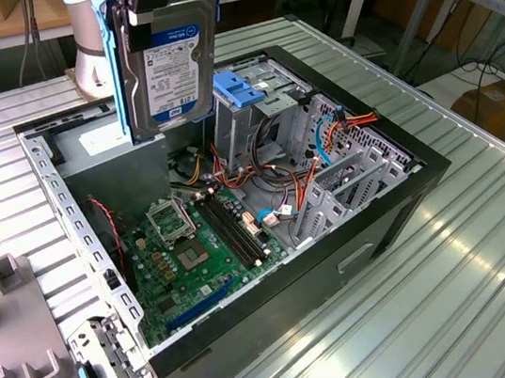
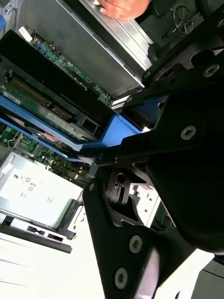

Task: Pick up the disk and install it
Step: 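Insert the disk into the insertion slot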

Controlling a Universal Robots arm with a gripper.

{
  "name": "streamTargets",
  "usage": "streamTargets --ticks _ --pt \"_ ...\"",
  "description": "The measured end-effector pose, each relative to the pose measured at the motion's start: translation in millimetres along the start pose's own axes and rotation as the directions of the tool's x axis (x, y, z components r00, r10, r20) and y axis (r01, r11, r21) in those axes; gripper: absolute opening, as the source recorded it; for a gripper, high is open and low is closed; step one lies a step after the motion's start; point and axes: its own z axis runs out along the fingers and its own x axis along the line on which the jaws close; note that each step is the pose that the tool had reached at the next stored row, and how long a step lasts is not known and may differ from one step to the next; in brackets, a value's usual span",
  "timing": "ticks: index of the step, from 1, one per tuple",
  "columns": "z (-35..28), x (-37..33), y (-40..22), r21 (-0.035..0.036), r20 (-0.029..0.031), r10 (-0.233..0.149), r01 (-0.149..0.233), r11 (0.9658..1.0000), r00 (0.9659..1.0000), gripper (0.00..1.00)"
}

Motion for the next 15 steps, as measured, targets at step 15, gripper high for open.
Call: streamTargets --ticks 15 --pt "0.0 6.2 0.0 0.0000 0.0000 0.000 0.000 1.0000 1.0000 0.37"
